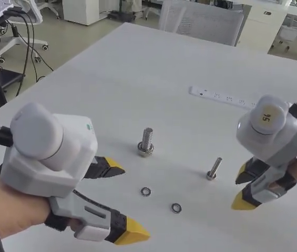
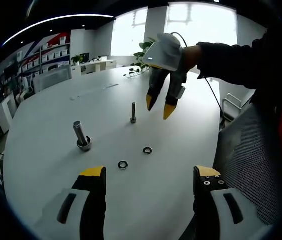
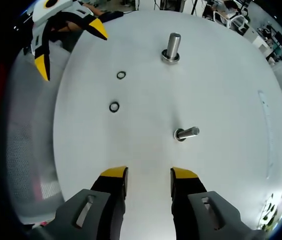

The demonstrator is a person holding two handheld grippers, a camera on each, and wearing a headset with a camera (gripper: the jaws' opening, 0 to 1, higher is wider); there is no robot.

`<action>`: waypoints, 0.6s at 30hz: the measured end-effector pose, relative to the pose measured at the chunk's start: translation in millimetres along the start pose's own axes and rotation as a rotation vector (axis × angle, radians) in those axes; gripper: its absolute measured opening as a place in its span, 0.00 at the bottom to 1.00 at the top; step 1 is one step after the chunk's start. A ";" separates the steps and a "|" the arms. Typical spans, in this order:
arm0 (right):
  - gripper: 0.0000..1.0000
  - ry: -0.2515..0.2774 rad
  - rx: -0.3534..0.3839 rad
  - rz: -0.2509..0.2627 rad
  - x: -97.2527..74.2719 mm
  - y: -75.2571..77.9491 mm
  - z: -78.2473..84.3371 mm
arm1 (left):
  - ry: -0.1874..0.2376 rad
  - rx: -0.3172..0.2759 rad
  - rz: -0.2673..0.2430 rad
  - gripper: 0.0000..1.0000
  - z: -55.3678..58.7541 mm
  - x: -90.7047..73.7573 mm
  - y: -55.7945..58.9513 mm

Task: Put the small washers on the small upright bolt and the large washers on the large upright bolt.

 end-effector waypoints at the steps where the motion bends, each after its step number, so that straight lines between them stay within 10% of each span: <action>1: 0.36 0.002 -0.002 -0.003 0.6 -2.9 -0.7 | 0.000 0.000 0.000 0.70 0.1 -0.2 0.1; 18: 0.35 0.020 -0.067 -0.044 11.5 -31.5 -29.4 | 0.009 0.006 -0.003 0.70 0.1 -1.6 0.2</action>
Point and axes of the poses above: the centre of the closed fingertips' face, and the gripper's own axes: x roughly forward along the fingers, y roughly to its right, z roughly out of its underside, the point moved 4 cm from there along -x, roughly backward along the fingers, and after that the axes turned 4 degrees about -x, right-handed, at the moved point
